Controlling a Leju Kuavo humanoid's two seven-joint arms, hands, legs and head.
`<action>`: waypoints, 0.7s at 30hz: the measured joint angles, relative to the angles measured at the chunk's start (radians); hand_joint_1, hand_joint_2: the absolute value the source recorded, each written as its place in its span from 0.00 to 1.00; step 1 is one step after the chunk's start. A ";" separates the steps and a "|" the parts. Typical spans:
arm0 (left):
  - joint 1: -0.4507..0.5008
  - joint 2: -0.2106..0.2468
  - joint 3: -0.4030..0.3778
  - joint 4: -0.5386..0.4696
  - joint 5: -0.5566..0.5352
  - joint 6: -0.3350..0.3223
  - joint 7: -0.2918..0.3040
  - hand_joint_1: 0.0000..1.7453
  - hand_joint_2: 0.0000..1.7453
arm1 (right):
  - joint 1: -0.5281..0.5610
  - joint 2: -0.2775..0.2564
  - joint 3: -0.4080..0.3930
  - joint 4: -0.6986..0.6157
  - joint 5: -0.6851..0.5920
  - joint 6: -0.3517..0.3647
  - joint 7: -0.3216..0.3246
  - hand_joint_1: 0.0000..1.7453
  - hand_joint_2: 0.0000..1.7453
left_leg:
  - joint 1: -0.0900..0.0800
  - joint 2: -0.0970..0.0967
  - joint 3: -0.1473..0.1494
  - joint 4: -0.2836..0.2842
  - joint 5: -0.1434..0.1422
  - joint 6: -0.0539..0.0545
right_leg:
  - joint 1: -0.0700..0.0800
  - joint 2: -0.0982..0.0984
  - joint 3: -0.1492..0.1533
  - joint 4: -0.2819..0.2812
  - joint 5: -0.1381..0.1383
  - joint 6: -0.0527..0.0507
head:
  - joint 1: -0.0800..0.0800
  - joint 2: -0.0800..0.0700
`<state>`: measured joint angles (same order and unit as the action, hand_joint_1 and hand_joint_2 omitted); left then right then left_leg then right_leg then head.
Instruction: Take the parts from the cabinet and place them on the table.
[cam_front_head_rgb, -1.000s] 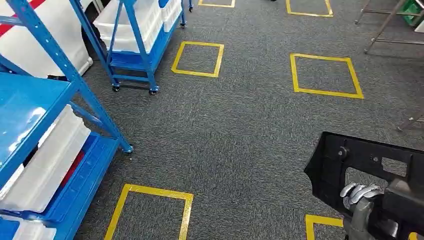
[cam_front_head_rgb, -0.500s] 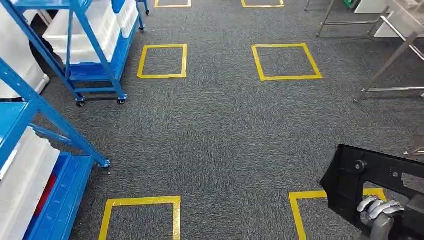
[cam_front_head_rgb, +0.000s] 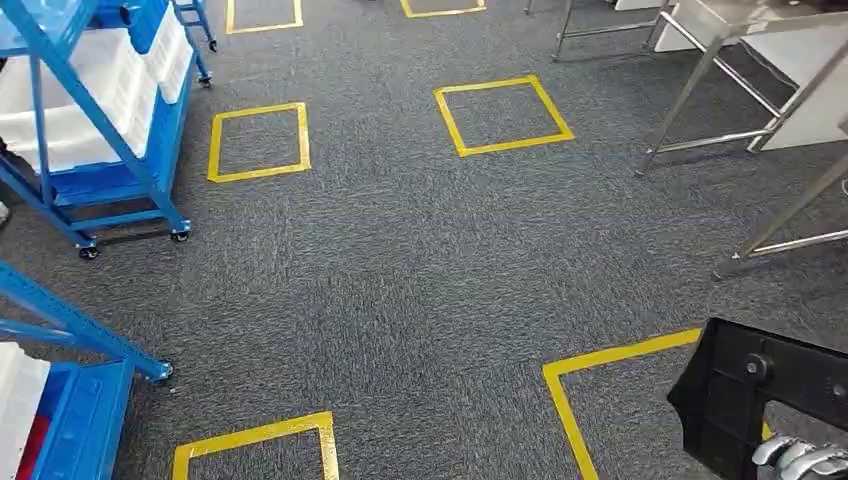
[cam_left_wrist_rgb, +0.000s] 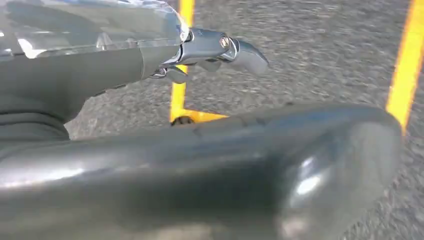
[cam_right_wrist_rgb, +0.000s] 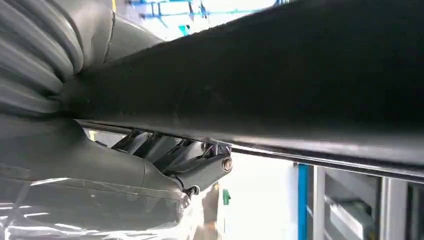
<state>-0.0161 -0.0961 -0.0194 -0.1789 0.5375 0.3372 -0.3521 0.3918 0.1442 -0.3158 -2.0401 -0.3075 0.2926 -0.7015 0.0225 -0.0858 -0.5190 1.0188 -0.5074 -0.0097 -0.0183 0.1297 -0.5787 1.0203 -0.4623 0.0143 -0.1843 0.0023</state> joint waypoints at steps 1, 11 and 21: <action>-0.006 0.000 -0.003 0.000 -0.001 -0.004 -0.002 0.00 0.00 | 0.007 0.005 -0.005 -0.004 0.001 0.005 0.000 1.00 1.00 | -0.006 0.009 0.000 0.000 0.000 0.007 | -0.006 0.013 -0.004 -0.002 0.003 0.009 | 0.000 0.000; -0.002 0.001 -0.016 0.000 -0.014 -0.010 -0.003 0.00 0.00 | 0.031 0.065 -0.091 -0.036 0.019 0.097 0.006 1.00 1.00 | -0.021 0.158 -0.003 -0.018 0.012 0.042 | -0.002 -0.131 -0.099 0.212 -0.077 0.021 | 0.000 0.000; -0.012 0.001 -0.020 0.000 -0.021 -0.004 0.005 0.00 0.00 | 0.025 0.107 -0.131 -0.067 0.024 0.114 0.016 1.00 1.00 | -0.021 0.116 -0.028 0.101 -0.082 0.001 | 0.008 -0.137 0.026 -0.029 0.000 -0.033 | 0.000 0.000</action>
<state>-0.0279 -0.0950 -0.0397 -0.1789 0.5169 0.3334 -0.3468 0.4168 0.2514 -0.4463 -2.1073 -0.2835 0.4070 -0.6856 0.0013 0.0299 -0.5474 1.1195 -0.5896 -0.0087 -0.0101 -0.0073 -0.5527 0.9908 -0.4620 -0.0183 -0.1846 0.0023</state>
